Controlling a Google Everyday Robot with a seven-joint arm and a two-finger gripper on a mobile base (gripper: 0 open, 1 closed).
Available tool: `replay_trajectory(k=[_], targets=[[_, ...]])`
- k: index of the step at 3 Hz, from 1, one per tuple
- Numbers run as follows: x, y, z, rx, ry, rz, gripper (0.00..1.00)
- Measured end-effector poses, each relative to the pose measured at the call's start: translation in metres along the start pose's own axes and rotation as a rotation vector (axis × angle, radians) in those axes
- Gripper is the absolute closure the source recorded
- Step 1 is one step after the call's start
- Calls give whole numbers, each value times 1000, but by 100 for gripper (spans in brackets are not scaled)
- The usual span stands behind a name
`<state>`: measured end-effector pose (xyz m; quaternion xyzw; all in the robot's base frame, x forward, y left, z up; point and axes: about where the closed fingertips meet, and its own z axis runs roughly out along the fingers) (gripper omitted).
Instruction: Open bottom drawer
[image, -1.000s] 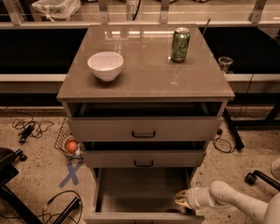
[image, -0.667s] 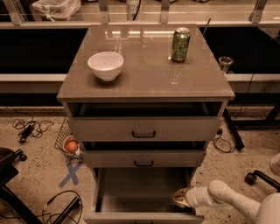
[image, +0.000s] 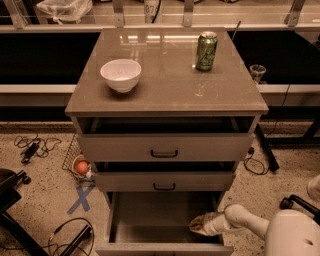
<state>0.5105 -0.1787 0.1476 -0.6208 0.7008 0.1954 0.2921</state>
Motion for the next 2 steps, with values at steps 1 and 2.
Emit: replay_trajectory(k=[1, 2], targets=[[7, 9, 4, -6, 33, 19, 100], [-2, 58, 3, -19, 41, 32, 100]])
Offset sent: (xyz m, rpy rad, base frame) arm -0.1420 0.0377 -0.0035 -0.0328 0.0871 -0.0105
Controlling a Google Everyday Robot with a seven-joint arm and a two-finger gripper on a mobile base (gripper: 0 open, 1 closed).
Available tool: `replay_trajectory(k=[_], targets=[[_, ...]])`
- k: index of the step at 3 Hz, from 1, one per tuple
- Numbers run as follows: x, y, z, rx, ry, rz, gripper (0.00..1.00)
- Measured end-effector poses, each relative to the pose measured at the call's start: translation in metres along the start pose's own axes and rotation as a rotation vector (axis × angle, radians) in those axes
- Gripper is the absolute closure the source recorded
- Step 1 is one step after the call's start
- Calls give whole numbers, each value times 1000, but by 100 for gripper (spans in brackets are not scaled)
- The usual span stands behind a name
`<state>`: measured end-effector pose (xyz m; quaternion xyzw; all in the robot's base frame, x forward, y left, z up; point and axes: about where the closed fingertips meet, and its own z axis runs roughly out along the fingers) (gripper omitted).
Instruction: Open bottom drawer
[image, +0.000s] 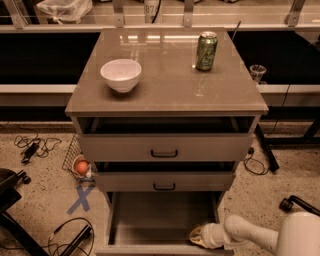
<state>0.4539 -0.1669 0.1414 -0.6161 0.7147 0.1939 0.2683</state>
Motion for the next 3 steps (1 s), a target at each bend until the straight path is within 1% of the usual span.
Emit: replay_trajectory(k=[1, 2, 3], targets=[[-1, 6, 0, -3, 0, 1, 100], [-10, 33, 1, -17, 2, -4, 100], [-17, 59, 1, -42, 3, -11, 100]])
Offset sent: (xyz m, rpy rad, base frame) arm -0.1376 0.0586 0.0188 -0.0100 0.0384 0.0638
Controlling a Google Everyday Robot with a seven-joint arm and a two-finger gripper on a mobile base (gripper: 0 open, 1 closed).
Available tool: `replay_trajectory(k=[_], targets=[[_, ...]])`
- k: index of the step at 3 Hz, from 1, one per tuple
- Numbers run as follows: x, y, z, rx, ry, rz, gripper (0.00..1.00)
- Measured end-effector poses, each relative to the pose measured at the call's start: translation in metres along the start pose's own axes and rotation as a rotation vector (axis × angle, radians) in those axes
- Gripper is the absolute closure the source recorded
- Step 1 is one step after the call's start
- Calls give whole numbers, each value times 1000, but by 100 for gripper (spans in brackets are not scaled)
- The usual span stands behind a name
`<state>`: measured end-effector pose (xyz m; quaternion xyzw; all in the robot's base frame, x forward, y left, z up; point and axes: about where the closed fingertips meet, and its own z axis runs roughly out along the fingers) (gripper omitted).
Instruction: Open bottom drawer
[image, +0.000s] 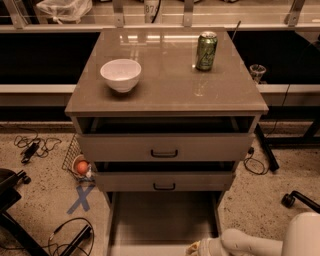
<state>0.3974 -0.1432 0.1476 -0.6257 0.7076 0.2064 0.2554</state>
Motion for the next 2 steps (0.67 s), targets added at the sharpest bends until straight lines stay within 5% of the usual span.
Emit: replay_trajectory(k=[2], targets=[[-1, 2, 2, -4, -2, 1, 52]])
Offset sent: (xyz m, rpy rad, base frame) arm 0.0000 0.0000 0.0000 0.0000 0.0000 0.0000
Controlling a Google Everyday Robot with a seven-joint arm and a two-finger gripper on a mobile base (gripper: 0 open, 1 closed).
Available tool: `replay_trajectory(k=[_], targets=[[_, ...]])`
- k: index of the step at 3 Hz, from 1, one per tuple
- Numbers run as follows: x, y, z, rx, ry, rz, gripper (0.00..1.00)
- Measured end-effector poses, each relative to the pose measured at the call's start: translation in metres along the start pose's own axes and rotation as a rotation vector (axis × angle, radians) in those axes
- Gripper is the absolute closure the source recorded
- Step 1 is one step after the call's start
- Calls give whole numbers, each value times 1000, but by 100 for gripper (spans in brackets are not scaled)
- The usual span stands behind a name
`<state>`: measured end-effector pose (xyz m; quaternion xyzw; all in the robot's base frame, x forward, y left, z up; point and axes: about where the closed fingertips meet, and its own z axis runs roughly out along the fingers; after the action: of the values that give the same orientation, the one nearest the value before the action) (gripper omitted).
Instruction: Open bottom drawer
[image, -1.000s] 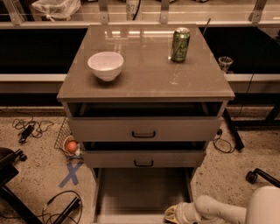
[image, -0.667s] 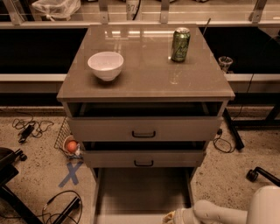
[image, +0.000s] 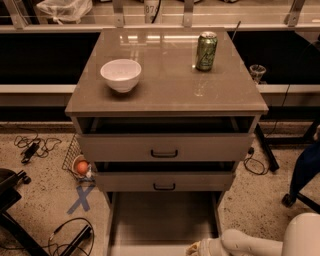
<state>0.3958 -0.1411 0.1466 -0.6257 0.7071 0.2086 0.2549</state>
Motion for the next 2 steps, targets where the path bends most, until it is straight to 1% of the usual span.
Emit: replay_trajectory(k=[1, 2], targets=[[-1, 2, 2, -4, -3, 1, 21], [-1, 3, 3, -7, -4, 1, 0]])
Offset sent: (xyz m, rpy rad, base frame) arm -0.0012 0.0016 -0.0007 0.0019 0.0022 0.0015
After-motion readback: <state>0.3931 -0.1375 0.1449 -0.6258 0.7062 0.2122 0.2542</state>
